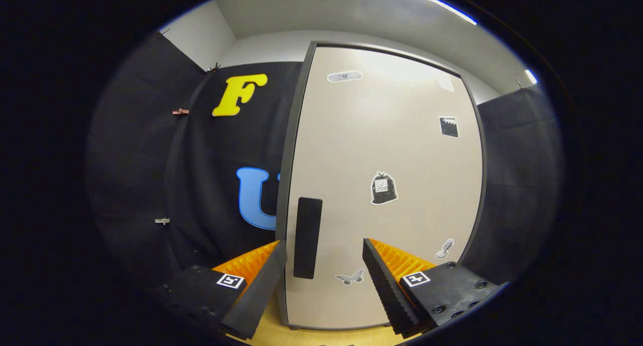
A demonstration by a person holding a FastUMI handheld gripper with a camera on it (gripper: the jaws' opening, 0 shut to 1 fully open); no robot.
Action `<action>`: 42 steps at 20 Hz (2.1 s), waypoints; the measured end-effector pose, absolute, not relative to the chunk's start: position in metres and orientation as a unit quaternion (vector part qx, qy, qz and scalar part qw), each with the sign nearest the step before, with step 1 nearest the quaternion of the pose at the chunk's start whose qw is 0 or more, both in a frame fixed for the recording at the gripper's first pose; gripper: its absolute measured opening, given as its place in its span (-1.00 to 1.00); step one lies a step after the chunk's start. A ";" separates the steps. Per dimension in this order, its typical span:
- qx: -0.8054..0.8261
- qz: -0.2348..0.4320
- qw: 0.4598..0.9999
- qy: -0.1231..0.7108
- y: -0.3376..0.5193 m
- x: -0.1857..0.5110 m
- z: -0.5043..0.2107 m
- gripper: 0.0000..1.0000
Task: Open the shoe cabinet door, grab the shoes and put them into the shoe cabinet, then close the shoe cabinet door.
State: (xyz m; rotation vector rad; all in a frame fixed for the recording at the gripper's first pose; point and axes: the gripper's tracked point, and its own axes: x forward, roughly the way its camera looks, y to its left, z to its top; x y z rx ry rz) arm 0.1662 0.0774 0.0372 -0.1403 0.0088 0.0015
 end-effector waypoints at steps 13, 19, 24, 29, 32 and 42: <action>-0.045 0.000 0.998 0.042 0.098 0.224 0.011 0.16; -0.003 0.008 0.999 0.049 0.096 0.220 0.013 -0.31; -0.002 0.031 0.998 0.059 0.099 0.213 0.013 -0.73; -0.001 0.050 0.997 0.059 0.095 0.173 0.016 -0.74; 0.004 0.057 0.997 0.061 0.096 0.160 0.022 -0.74; -0.002 0.083 0.994 0.064 0.062 0.090 0.029 -0.74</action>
